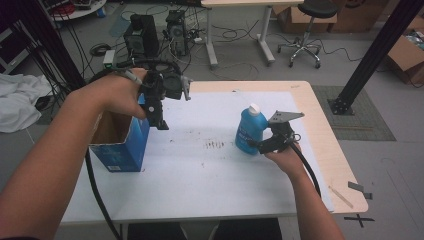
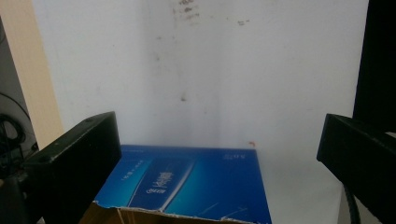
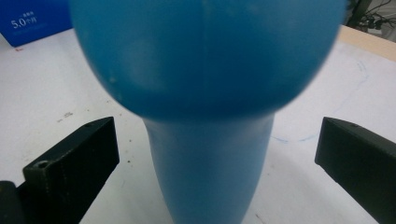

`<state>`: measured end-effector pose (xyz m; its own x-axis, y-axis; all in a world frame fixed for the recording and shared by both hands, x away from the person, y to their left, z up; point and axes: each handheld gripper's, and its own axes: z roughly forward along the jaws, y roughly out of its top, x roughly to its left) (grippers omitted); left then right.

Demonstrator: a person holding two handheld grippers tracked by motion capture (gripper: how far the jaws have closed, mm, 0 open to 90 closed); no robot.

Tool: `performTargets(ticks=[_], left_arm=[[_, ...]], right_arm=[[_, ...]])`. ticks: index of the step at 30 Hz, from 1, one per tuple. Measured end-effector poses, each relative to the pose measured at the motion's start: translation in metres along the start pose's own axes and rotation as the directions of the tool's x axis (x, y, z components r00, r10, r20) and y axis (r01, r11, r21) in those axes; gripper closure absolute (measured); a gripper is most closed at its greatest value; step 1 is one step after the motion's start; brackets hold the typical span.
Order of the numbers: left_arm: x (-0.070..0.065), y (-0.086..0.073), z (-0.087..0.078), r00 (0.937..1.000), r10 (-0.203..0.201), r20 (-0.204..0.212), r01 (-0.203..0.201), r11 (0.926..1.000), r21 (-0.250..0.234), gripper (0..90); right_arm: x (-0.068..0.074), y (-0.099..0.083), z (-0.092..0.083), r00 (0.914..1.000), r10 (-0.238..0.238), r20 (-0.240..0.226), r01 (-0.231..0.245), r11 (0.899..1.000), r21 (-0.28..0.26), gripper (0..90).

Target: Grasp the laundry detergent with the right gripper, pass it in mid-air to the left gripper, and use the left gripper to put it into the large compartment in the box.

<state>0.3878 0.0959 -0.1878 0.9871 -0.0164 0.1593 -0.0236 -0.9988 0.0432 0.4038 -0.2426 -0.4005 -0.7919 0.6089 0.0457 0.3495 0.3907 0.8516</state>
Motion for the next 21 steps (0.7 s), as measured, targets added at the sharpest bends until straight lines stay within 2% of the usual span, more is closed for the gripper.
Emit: performTargets(ticks=[15,21], left_arm=[[-0.004,-0.001,0.000,1.0000,0.004,-0.004,-0.004,1.0000,-0.003,0.1],[-0.004,-0.002,0.001,1.0000,0.004,-0.008,-0.004,1.0000,-0.006,0.1]], right_arm=[[0.002,-0.005,0.012,0.9994,0.032,0.015,-0.031,0.998,-0.053,0.0],[0.005,-0.006,0.018,0.9995,0.029,0.013,-0.028,0.997,-0.069,0.0]])
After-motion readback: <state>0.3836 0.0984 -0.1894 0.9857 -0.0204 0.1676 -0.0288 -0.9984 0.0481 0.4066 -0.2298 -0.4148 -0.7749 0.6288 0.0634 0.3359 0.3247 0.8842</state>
